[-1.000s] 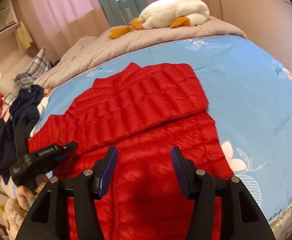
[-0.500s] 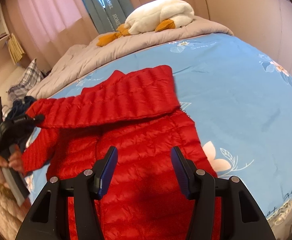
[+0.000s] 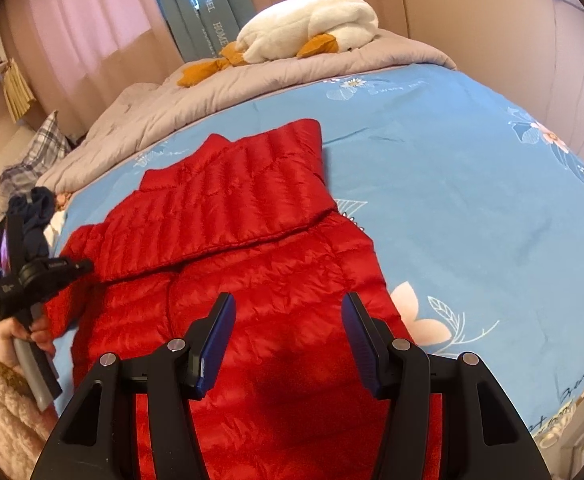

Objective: Fold large clothes
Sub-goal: 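Grasp the jacket side edge with the left tool and fold it inward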

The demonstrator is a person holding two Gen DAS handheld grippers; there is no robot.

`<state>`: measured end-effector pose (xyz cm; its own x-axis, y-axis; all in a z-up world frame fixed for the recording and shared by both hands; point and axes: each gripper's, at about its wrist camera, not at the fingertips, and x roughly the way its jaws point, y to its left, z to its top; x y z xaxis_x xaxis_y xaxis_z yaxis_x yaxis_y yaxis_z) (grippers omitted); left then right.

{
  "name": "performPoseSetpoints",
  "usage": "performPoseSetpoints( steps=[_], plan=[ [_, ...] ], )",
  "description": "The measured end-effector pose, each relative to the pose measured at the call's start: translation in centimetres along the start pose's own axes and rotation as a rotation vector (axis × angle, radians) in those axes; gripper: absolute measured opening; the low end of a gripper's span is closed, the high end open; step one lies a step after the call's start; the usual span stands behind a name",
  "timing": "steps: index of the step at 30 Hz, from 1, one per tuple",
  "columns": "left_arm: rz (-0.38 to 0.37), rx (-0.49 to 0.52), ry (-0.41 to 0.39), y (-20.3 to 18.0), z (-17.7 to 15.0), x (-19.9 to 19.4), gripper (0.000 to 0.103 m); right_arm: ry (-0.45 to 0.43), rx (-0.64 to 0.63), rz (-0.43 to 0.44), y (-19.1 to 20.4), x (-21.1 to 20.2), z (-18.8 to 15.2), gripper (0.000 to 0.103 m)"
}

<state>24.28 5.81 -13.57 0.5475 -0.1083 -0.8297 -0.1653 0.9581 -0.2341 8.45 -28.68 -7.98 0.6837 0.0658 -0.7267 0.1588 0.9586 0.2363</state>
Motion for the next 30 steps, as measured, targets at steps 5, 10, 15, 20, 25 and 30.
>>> performPoseSetpoints(
  steps=[5, 10, 15, 20, 25, 30],
  plan=[
    [0.014, -0.012, 0.027, 0.3, -0.3, 0.6, 0.014, 0.011, 0.001, -0.003, -0.1, 0.3, -0.1, 0.055],
    [0.036, -0.017, 0.050, 0.4, -0.7, 1.2, 0.017, 0.018, -0.001, -0.012, 0.0, 0.4, -0.2, 0.055],
    [0.030, -0.035, 0.057, 0.6, -0.9, 1.1, 0.022, 0.014, -0.014, -0.036, 0.1, 0.3, -0.2, 0.055],
    [0.033, -0.041, 0.062, 0.9, -1.0, 0.0, 0.038, 0.001, -0.025, -0.040, 0.5, -0.1, -0.1, 0.055],
    [0.044, -0.026, 0.003, 1.4, -1.4, -3.4, 0.062, -0.011, -0.042, -0.038, 1.2, -0.6, -0.1, 0.055],
    [0.009, -0.048, -0.085, 2.6, -1.6, -8.6, 0.083, -0.032, -0.063, -0.028, 2.2, -1.4, -0.1, 0.055]
  ],
)
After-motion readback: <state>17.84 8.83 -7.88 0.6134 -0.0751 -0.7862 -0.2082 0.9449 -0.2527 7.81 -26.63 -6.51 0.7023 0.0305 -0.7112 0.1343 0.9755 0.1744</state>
